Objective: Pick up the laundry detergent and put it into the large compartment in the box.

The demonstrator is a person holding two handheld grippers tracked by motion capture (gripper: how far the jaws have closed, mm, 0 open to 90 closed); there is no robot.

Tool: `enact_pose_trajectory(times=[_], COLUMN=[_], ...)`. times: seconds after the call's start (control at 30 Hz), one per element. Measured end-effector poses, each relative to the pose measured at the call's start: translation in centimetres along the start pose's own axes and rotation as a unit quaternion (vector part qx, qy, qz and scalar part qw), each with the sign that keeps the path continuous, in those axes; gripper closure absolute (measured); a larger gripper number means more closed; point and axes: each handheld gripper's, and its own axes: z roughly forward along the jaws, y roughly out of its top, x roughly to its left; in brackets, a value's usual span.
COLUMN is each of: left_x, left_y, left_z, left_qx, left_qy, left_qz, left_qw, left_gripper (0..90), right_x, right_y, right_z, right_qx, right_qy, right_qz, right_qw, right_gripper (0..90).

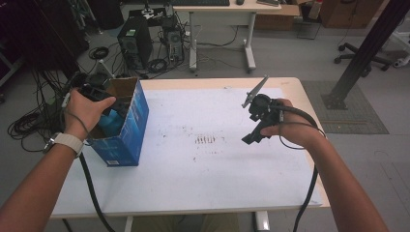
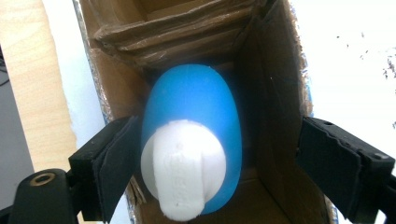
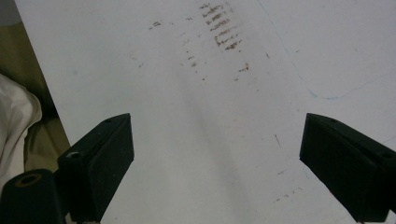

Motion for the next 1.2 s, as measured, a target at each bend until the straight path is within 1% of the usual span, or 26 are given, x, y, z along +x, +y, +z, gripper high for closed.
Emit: enact_pose_trajectory(times=[0.03,0.1,0.2,0.27,0.33,0.4,0.5,0.57,0.63,0.87,1.07,1.13,1.2], left_x=[0.0,-0.1,-0.3,-0.3,-0.4,-0.6,-0.8,-0.8,-0.9,-1.3,-1.4,-1.5,-1.7], left_y=[0.0,0.1,0.1,0.2,0.2,0.2,0.3,0.3,0.5,0.8,1.0,1.1,1.1], left_z=[0.0,-0.4,-0.8,-1.0,-1.3,-1.6,-1.8,-2.0,-2.5,-3.5,-4.1,-4.6,-4.8], left_qx=[0.000,0.001,0.000,0.000,-0.001,0.003,0.009,0.009,0.008,0.009,0.009,0.007,0.011], left_qy=[0.000,0.004,0.004,0.005,0.001,0.002,-0.001,-0.001,-0.002,0.004,0.003,0.004,0.008], left_qz=[0.000,0.006,0.013,0.015,0.015,0.024,0.029,0.029,0.032,0.039,0.043,0.047,0.053], left_qw=[1.0000,1.0000,0.9999,0.9999,0.9999,0.9997,0.9995,0.9995,0.9995,0.9992,0.9990,0.9989,0.9985], left_gripper=[14.3,14.2,14.1,14.1,14.0,14.1,14.2,14.3,14.3,14.4,14.3,14.4,14.5], right_x=[0.0,0.0,0.1,0.1,0.1,0.1,0.1,0.1,0.1,0.2,0.2,0.2,0.2], right_y=[0.0,0.0,-0.1,-0.1,-0.1,-0.1,-0.2,-0.2,-0.1,-0.1,-0.1,-0.1,-0.1], right_z=[0.0,-0.1,-0.2,-0.3,-0.3,-0.4,-0.5,-0.5,-0.5,-0.5,-0.6,-0.7,-0.7], right_qx=[-0.001,0.000,-0.001,-0.002,-0.002,-0.002,-0.002,-0.002,-0.002,-0.002,-0.003,-0.002,-0.002], right_qy=[0.000,-0.001,-0.001,-0.002,-0.002,-0.002,-0.003,-0.004,-0.004,-0.004,-0.004,-0.005,-0.005], right_qz=[-0.001,-0.001,-0.001,-0.001,-0.001,0.000,0.001,0.000,0.000,-0.002,-0.002,-0.002,-0.001], right_qw=[1.0000,1.0000,1.0000,1.0000,1.0000,1.0000,1.0000,1.0000,1.0000,1.0000,1.0000,1.0000,1.0000], right_gripper=[10.1,10.1,10.1,10.1,10.1,10.1,10.1,10.1,10.1,10.1,10.1,10.1,10.1])
